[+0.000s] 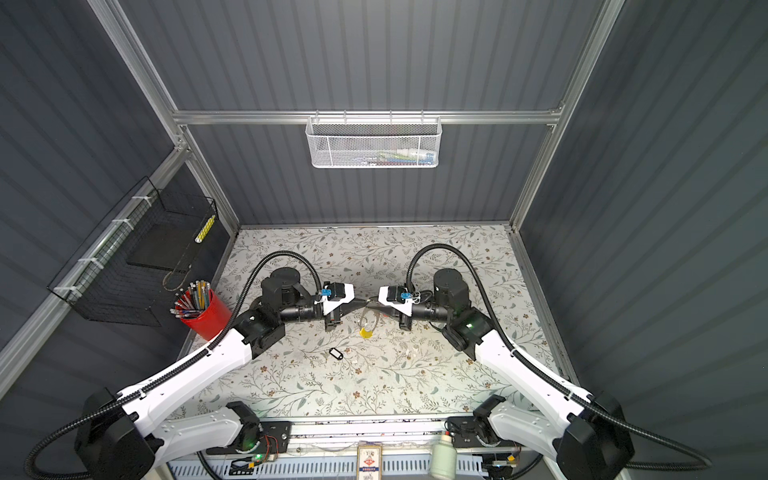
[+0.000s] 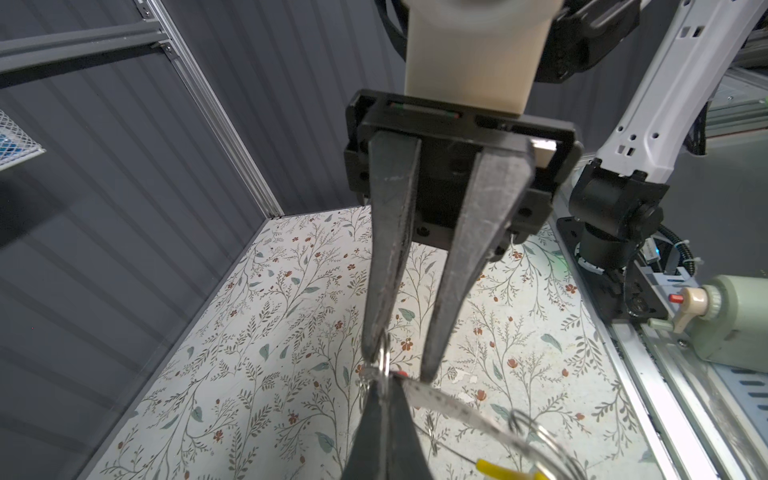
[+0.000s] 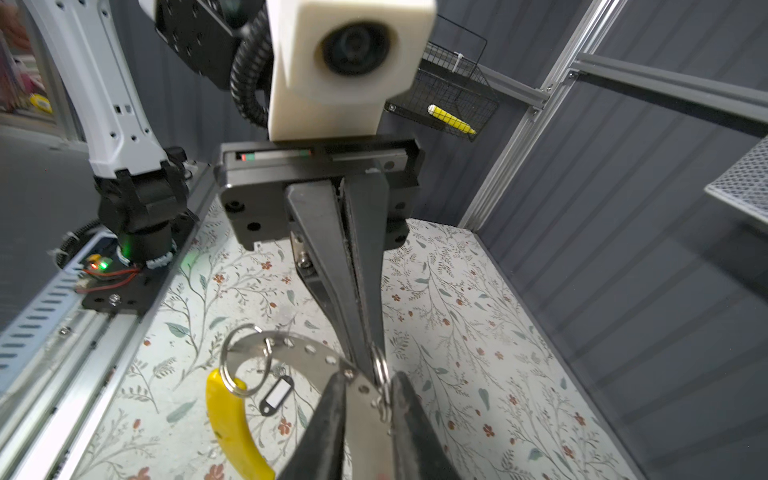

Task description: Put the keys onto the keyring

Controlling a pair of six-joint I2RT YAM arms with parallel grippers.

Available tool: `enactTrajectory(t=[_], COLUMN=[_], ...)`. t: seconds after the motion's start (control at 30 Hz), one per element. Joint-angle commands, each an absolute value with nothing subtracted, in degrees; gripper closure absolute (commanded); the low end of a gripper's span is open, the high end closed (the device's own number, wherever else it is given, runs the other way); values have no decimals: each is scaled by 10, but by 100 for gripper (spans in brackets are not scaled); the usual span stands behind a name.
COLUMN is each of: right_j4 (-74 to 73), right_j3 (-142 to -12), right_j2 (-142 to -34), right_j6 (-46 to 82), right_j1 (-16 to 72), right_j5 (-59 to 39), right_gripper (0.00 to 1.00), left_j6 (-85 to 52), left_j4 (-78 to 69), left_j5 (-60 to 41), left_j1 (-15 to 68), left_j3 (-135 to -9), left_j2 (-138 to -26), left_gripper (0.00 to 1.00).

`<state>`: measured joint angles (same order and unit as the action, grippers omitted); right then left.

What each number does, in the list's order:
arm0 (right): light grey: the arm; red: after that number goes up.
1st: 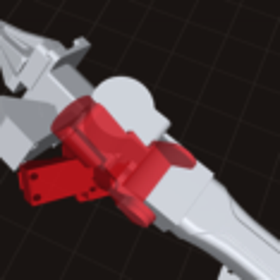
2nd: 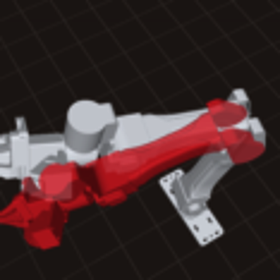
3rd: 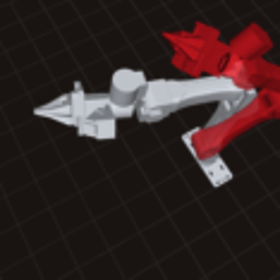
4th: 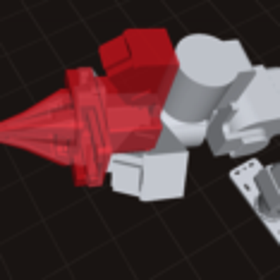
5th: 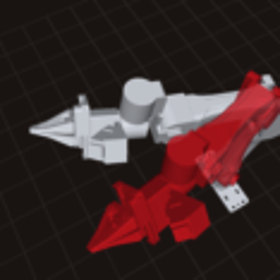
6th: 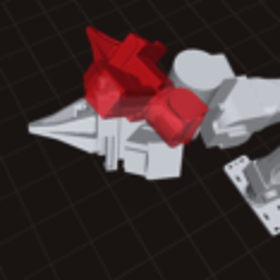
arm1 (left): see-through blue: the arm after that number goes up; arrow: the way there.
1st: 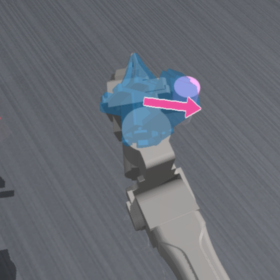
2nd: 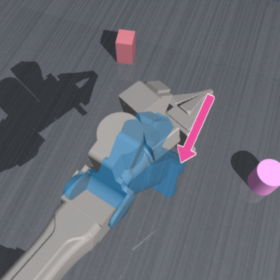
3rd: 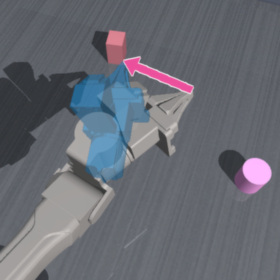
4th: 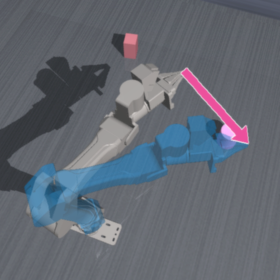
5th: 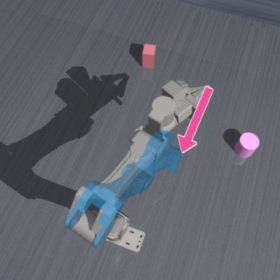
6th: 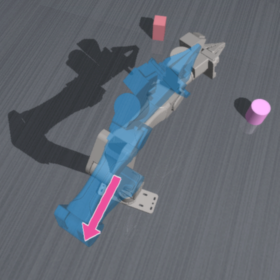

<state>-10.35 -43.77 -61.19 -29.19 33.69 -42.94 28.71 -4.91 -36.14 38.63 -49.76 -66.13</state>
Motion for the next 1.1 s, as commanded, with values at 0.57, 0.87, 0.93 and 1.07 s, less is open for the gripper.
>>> enactTrajectory(t=[0.57, 0.87, 0.93, 1.07], right_j4=[73, 69, 66, 66], right_j3=[-489, -529, -533, -539], right_j2=[-560, -594, -600, -614], right_j6=[-395, -405, -401, -397], right_j1=[335, 364, 369, 377], right_j5=[-314, -279, -276, -272], right_gripper=[68, 71, 72, 75], left_j6=[473, 500, 500, 500], left_j4=[90, 124, 125, 125], left_j5=[-258, -221, -218, -217], left_j1=[414, 435, 437, 439], left_j3=[-579, -609, -611, -615], left_j2=[-663, -680, -681, -683], left_gripper=[100, 100, 100, 100])
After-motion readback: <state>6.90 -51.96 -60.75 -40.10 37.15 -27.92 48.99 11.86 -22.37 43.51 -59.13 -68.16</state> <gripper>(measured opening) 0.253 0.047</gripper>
